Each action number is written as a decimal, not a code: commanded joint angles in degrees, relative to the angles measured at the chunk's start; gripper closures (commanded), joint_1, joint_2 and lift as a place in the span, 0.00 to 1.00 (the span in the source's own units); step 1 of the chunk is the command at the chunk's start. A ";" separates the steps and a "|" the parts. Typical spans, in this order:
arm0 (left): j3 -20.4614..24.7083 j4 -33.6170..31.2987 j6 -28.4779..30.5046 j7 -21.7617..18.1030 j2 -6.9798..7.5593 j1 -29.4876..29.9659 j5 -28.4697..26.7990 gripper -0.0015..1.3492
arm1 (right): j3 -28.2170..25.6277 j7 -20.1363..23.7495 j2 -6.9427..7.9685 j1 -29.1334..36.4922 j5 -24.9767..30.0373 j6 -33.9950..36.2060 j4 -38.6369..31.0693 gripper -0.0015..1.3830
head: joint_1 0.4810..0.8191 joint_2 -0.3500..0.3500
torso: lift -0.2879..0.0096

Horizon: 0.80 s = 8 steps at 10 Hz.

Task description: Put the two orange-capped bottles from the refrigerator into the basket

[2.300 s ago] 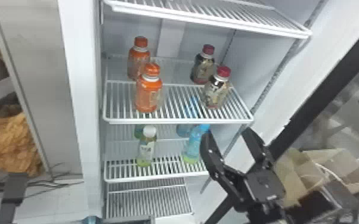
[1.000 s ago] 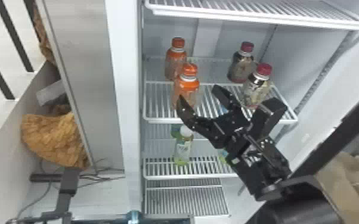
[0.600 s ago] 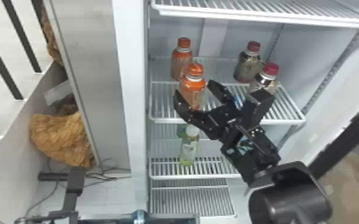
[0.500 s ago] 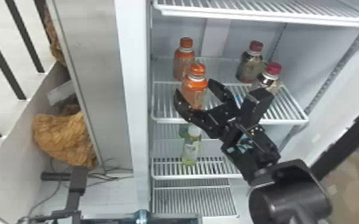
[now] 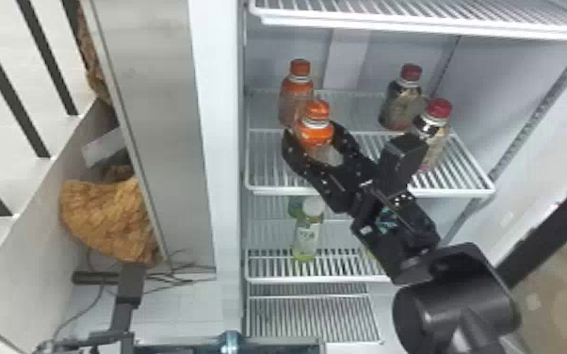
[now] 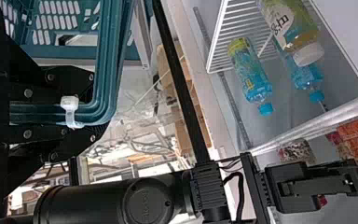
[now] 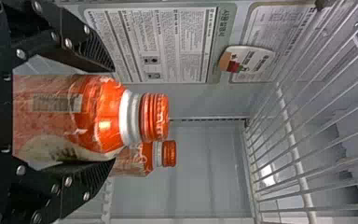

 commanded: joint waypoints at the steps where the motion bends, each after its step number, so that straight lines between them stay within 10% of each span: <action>1: -0.07 0.00 0.00 0.00 0.00 -0.03 0.18 0.89 | -0.11 -0.13 -0.09 0.83 0.50 0.95 -1.55 0.66 | 0.63 0.35 | 0.83; 8: -0.18 0.00 -0.14 0.00 0.09 -0.31 0.06 0.89 | -6.51 3.39 -0.88 13.49 -1.67 12.62 -25.03 0.66 | 0.63 0.30 | 0.83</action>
